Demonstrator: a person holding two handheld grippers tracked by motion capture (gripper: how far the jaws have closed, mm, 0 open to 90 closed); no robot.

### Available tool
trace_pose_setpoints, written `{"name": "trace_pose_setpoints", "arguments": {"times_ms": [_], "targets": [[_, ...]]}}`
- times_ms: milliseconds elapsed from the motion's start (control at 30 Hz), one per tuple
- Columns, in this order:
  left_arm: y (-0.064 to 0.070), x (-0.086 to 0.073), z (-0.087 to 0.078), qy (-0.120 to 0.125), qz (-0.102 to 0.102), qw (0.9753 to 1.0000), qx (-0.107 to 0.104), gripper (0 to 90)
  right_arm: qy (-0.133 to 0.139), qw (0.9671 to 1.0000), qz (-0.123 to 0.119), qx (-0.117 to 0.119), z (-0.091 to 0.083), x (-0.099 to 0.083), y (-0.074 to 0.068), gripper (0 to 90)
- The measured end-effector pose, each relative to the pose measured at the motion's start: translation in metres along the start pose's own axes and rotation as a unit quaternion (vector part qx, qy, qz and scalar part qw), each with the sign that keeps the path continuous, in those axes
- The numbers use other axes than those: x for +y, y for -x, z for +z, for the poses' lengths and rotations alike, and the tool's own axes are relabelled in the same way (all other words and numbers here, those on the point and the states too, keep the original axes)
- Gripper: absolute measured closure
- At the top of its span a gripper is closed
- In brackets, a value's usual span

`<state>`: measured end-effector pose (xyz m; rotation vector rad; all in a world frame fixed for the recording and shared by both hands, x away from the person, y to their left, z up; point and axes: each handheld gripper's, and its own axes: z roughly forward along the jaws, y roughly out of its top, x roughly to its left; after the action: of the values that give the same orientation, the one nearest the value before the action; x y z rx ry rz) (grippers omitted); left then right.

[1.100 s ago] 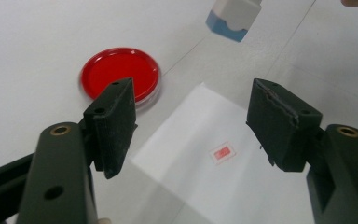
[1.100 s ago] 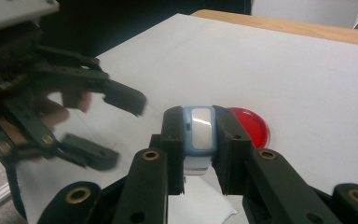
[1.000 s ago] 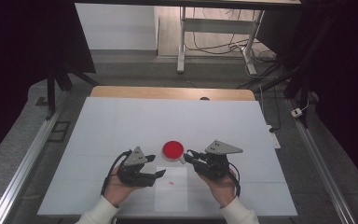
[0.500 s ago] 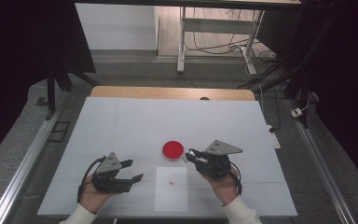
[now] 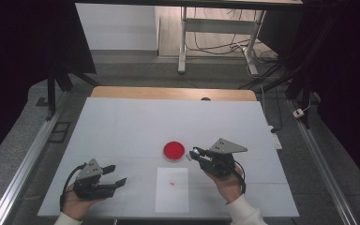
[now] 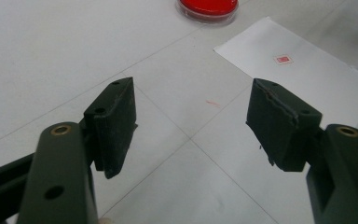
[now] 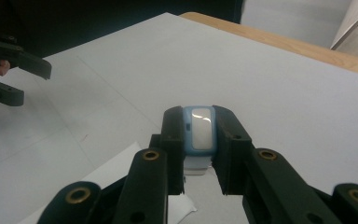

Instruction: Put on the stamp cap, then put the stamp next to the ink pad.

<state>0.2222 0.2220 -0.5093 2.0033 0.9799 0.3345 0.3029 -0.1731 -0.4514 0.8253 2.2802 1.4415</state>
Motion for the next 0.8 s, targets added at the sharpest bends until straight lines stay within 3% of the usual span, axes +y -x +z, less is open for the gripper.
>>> {"name": "trace_pose_setpoints", "arguments": {"times_ms": [467, 800], "targets": [[0.0, 0.001, 0.004, -0.007, 0.002, 1.0, 0.001, 33.0, 0.003, 0.9999, -0.005, -0.013, -0.001, 0.002, 0.008, 74.7], [0.0, 0.001, 0.006, -0.01, 0.001, 0.9999, -0.001, 32.8, -0.02, 0.9995, -0.001, -0.026, 0.015, 0.004, 0.021, 74.6]]}}
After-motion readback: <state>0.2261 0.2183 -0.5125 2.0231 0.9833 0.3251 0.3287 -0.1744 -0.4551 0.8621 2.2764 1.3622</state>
